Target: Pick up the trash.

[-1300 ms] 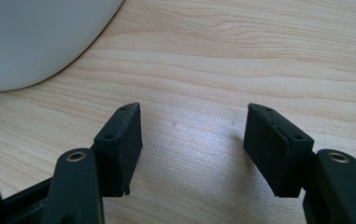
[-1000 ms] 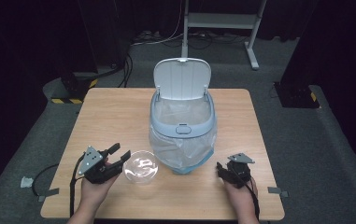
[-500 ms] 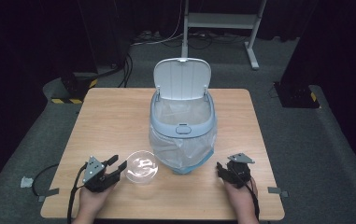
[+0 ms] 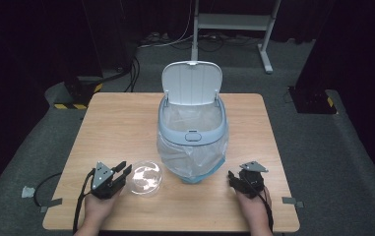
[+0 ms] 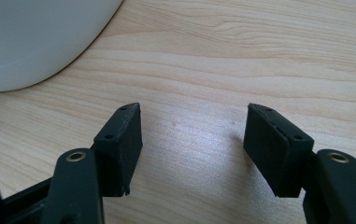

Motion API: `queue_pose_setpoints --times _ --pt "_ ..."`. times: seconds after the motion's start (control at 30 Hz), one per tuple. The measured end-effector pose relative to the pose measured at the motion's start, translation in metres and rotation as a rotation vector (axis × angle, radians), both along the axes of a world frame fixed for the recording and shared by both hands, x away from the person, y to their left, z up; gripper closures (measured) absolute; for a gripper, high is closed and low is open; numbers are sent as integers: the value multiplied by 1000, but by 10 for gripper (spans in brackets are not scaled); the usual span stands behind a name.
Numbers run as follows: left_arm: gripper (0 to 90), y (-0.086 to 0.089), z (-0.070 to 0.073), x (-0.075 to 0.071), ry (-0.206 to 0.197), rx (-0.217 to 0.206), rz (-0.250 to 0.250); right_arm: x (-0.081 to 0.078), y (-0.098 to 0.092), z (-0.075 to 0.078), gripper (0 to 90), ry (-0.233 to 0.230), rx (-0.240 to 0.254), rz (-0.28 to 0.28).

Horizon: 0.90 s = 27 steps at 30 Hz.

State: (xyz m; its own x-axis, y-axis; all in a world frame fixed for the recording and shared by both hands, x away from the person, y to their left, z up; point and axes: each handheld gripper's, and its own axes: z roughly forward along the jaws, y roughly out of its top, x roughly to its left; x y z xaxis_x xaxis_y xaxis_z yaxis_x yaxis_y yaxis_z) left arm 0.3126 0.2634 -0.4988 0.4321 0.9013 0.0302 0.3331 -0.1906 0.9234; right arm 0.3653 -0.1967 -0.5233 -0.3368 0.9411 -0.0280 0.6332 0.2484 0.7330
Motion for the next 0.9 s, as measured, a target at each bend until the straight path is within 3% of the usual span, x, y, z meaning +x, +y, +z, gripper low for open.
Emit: queue_pose_setpoints --times 0.37,0.5,0.9 --pt "749 11 -3 6 4 41 53 0 0 0 372 0 -1 1" --pt "756 16 -6 7 21 44 78 0 0 0 372 0 0 0" --pt "764 17 -18 11 87 90 86 0 0 0 372 0 -1 0"
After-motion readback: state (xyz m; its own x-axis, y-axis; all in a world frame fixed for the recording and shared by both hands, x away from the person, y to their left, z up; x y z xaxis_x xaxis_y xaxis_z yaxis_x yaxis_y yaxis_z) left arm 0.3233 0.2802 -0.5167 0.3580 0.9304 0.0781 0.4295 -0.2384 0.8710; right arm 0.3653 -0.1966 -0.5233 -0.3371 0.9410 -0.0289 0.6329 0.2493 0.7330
